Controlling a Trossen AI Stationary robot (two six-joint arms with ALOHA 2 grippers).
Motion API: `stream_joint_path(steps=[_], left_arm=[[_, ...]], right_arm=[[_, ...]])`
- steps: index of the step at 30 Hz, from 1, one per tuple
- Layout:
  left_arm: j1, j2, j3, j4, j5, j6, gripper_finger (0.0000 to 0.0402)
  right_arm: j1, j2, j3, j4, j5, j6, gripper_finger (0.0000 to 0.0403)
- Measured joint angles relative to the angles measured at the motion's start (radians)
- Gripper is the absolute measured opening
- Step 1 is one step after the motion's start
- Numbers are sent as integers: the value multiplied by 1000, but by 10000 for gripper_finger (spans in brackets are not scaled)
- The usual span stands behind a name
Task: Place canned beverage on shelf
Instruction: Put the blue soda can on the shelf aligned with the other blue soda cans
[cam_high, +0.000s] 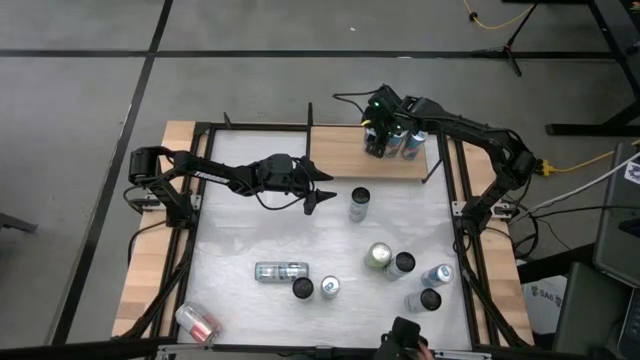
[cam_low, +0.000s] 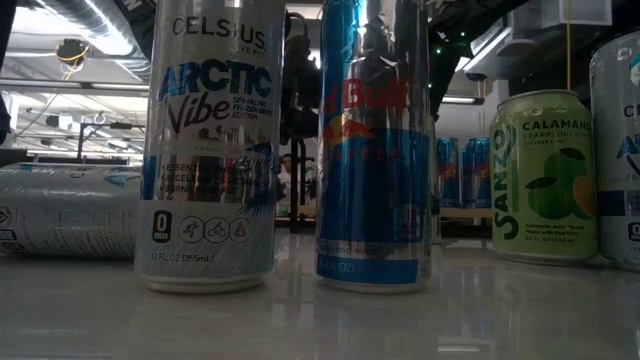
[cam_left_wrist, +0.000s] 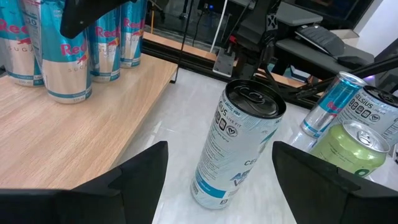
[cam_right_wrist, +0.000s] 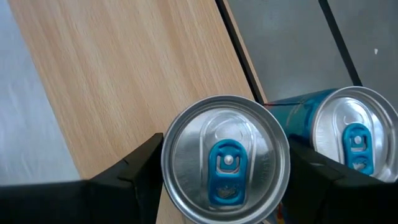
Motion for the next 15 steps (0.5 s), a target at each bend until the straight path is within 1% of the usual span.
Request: stream_joint_path(steps=[12, 15], left_arm=[[0, 0, 0, 0, 0, -1, 283], [0, 0, 0, 1, 0, -2, 283]], right_arm=[[0, 0, 0, -1, 0, -2, 239], [0, 0, 0, -2, 0, -2, 250]])
